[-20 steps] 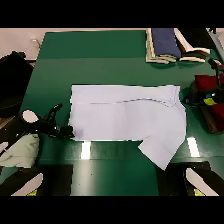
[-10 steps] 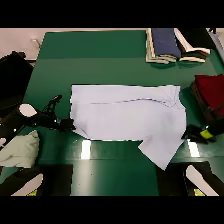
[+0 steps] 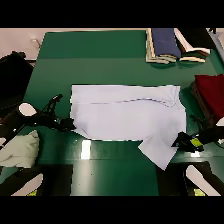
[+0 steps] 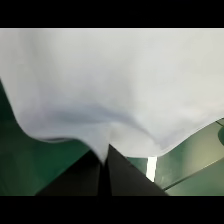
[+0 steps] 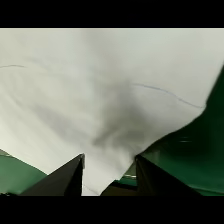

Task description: Fold the shirts.

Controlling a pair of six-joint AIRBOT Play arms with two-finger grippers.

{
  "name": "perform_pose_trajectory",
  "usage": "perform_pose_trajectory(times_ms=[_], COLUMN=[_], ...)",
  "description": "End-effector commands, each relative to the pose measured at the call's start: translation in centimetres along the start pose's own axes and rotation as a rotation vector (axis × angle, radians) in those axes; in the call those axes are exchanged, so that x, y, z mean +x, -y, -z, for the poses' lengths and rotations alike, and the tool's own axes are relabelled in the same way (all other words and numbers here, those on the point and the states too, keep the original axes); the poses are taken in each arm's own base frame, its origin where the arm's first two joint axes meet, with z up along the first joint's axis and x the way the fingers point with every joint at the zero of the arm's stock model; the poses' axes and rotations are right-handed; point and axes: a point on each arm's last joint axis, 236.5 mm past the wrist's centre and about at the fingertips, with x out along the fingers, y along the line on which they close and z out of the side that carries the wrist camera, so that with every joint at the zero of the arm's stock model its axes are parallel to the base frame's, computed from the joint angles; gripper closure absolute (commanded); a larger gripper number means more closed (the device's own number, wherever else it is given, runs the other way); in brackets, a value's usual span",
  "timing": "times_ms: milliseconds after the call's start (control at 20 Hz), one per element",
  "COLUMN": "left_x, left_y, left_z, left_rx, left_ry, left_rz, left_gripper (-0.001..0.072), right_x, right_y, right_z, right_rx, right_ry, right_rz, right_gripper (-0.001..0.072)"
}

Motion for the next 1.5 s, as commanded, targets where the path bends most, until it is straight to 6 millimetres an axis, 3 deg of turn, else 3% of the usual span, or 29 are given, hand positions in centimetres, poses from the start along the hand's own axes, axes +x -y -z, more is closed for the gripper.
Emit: perform_pose_trajectory(times_ms=[0,50,100,200,400,600,700,800,950,1200,1450], left_x=[0.0,0.0,-0.2,-1.1,-4.2,-5.6,-6.0,-5.9,-5.7,-5.1,-3.1], left_y=[0.0,0.0,0.0,-0.4,0.4,1.1,1.3,1.3,1.0,0.2,-0.6], left_z=[-0.1,0.0,0.3,1.0,2.1,6.4,6.8,5.1,0.8,-7.7,-15.2], left_rx=[0.004,0.007,0.018,0.061,0.121,0.118,0.126,0.126,0.114,0.092,0.073], left_ry=[0.002,0.001,-0.015,-0.062,-0.026,-0.117,-0.124,-0.055,0.087,0.237,0.252], left_rz=[0.000,-0.001,-0.006,-0.041,-0.074,-0.065,-0.059,-0.066,-0.082,-0.117,-0.128], left_gripper=[0.0684,0.0685,0.0684,0.0685,0.0685,0.0684,0.0684,0.0684,0.0684,0.0684,0.0684], right_x=[1.2,1.5,1.6,0.6,-4.5,-8.1,-9.8,-11.5,-12.9,-14.7,-15.9], right_y=[-0.8,-1.1,-1.3,-1.7,-2.2,-3.8,-4.7,-5.7,-7.0,-9.3,-11.3], right_z=[-0.7,-0.7,-0.6,-0.8,-1.1,0.8,0.6,-0.3,-3.5,-11.4,-18.2], right_rx=[-0.039,-0.081,-0.134,-0.225,-0.352,-0.411,-0.436,-0.452,-0.450,-0.436,-0.452], right_ry=[-0.003,-0.014,-0.023,-0.018,0.095,0.207,0.301,0.382,0.427,0.448,0.431], right_rz=[-0.010,0.002,0.025,0.090,0.258,0.260,0.259,0.255,0.246,0.239,0.243], right_gripper=[0.0419,0.0594,0.0695,0.0696,0.0696,0.0696,0.0697,0.0697,0.0697,0.0697,0.0697])
